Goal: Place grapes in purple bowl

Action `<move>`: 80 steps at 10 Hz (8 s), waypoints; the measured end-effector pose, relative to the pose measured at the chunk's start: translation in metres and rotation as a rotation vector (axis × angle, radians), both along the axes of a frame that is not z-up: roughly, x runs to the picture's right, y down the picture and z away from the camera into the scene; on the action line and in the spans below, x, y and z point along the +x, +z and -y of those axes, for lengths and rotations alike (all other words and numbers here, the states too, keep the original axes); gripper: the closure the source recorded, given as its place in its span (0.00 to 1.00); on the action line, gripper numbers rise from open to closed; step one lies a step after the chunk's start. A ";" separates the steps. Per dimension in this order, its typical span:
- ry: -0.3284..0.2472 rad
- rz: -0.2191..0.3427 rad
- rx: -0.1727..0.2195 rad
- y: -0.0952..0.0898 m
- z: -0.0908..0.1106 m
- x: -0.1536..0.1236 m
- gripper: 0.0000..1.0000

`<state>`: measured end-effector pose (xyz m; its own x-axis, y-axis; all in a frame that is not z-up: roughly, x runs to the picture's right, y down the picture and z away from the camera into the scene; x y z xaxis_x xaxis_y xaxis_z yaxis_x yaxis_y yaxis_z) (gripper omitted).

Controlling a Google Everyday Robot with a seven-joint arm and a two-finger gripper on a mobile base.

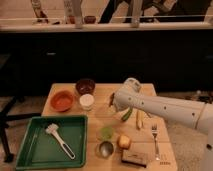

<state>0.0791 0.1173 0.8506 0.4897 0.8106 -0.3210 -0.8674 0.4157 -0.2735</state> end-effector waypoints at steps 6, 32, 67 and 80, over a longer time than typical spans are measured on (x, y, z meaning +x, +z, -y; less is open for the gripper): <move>0.010 -0.003 0.014 -0.001 0.001 -0.001 0.20; 0.125 -0.110 0.000 0.086 0.018 -0.015 1.00; -0.024 0.714 0.065 0.085 0.152 -0.098 1.00; -0.072 0.915 -0.027 0.089 0.150 -0.138 1.00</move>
<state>-0.0591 -0.0328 0.9399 0.6110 0.7664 0.1982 -0.2804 0.4437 -0.8512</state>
